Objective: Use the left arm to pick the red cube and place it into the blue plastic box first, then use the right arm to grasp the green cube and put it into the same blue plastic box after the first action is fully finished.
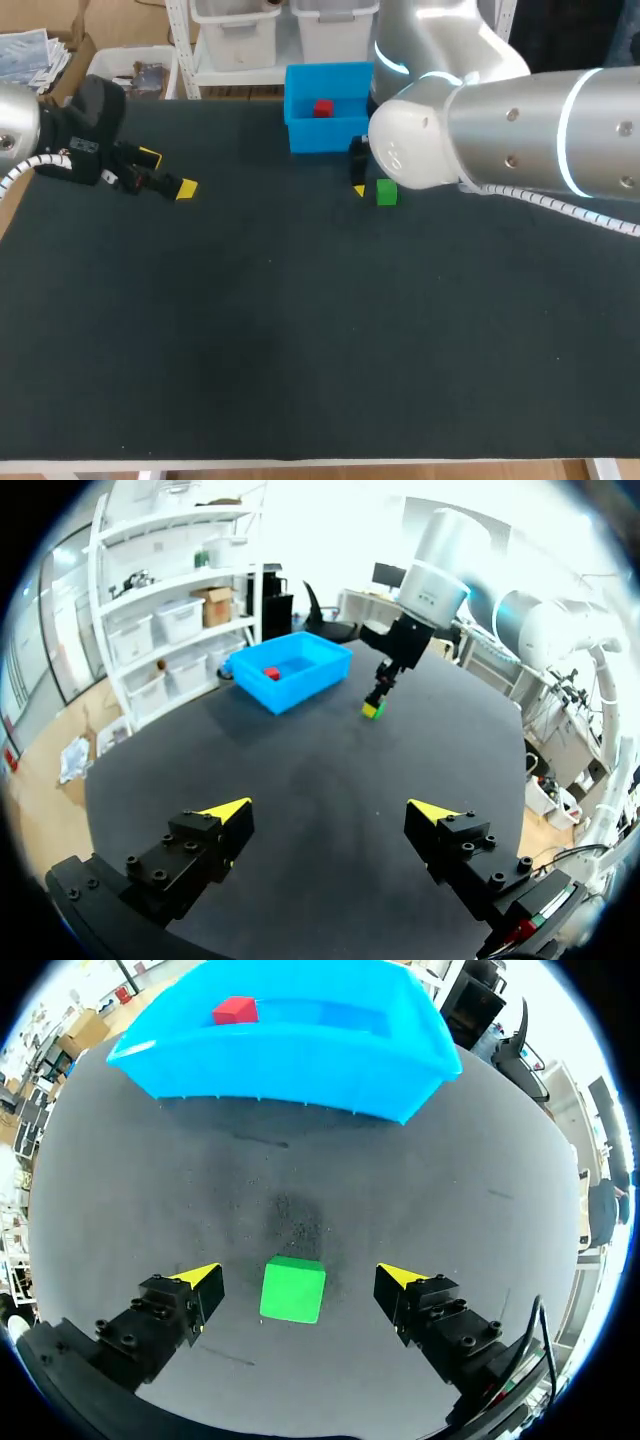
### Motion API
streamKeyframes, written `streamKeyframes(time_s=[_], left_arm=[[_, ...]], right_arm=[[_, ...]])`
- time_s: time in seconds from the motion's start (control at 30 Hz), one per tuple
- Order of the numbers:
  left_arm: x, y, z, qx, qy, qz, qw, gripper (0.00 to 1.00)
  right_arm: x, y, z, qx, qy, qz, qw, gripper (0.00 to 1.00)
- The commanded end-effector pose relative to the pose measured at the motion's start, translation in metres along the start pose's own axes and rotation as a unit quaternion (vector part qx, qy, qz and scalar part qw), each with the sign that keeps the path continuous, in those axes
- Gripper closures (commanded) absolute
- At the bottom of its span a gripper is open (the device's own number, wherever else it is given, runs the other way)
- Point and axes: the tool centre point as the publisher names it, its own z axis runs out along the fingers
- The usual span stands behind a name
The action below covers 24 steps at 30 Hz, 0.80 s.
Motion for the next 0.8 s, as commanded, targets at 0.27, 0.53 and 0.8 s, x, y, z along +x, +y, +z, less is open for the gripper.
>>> streamKeyframes(time_s=[0.27, 0.53, 0.8], left_arm=[[0.0031, 0.0011, -0.0006, 0.003, -0.007, 0.002, 1.000, 0.00], [0.0031, 0.0011, -0.0006, 0.003, -0.007, 0.002, 1.000, 0.00], [0.0031, 0.0011, -0.0006, 0.003, -0.007, 0.002, 1.000, 0.00]], right_arm=[[-0.0038, -0.0039, 0.0068, 0.009, 0.016, 0.000, 1.000, 0.42], [-0.0007, -0.0043, 0.0083, 0.009, 0.022, 0.000, 1.000, 1.00], [0.0018, -0.0046, 0.0071, 0.006, 0.026, 0.001, 1.000, 1.00]])
